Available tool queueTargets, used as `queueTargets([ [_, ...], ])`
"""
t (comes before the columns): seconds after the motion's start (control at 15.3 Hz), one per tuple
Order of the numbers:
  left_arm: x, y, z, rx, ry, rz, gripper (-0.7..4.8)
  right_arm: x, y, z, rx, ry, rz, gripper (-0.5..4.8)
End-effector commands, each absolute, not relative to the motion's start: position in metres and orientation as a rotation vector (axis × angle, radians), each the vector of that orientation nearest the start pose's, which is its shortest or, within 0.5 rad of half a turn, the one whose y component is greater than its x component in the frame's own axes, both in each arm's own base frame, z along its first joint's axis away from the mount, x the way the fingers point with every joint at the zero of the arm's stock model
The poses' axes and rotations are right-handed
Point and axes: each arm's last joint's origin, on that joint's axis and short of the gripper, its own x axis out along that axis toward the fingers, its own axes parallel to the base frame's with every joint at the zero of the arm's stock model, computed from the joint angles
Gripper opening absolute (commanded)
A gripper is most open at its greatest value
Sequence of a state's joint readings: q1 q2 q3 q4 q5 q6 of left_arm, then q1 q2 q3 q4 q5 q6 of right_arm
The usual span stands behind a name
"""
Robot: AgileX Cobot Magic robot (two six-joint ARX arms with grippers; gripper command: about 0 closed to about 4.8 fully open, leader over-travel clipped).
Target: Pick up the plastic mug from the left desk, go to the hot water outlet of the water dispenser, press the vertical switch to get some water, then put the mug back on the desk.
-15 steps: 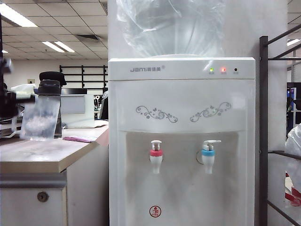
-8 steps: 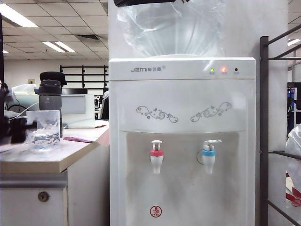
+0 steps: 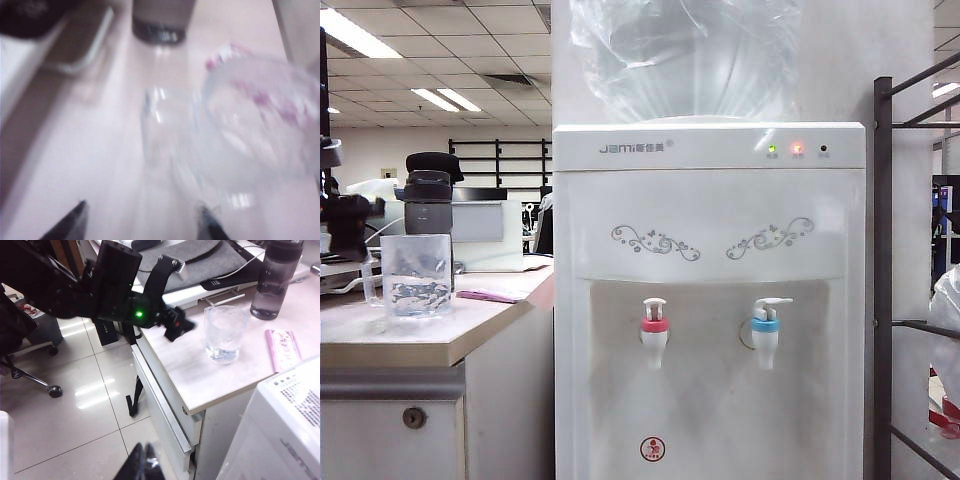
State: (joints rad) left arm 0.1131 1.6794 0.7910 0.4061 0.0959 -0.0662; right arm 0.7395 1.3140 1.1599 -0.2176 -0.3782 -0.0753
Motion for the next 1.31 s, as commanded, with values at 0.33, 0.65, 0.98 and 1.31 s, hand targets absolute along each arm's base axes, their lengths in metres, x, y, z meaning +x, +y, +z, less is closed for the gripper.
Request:
queueTargets([
  [0.33, 0.265, 0.018, 0.254, -0.227, 0.509, -0.205, -0.06, 0.172, 0.147, 0.381, -0.177, 0.297, 0.991, -0.07],
  [0.65, 0.178, 0.009, 0.337, -0.161, 0.151, -0.197, -0.06, 0.133, 0.1, 0.372, -0.152, 0.218, 0.913, -0.07],
  [0.98, 0.076, 0.0, 0.326, -0.196, 0.073, -0.173, -0.06, 0.108, 0.081, 0.277, 0.068, 0.071, 0.886, -0.07],
  [1.31, 0.072, 0.004, 0.228, -0.279, 0.092, -0.004, -0.06, 0.11, 0.079, 0.191, 0.064, 0.217, 0.764, -0.06],
])
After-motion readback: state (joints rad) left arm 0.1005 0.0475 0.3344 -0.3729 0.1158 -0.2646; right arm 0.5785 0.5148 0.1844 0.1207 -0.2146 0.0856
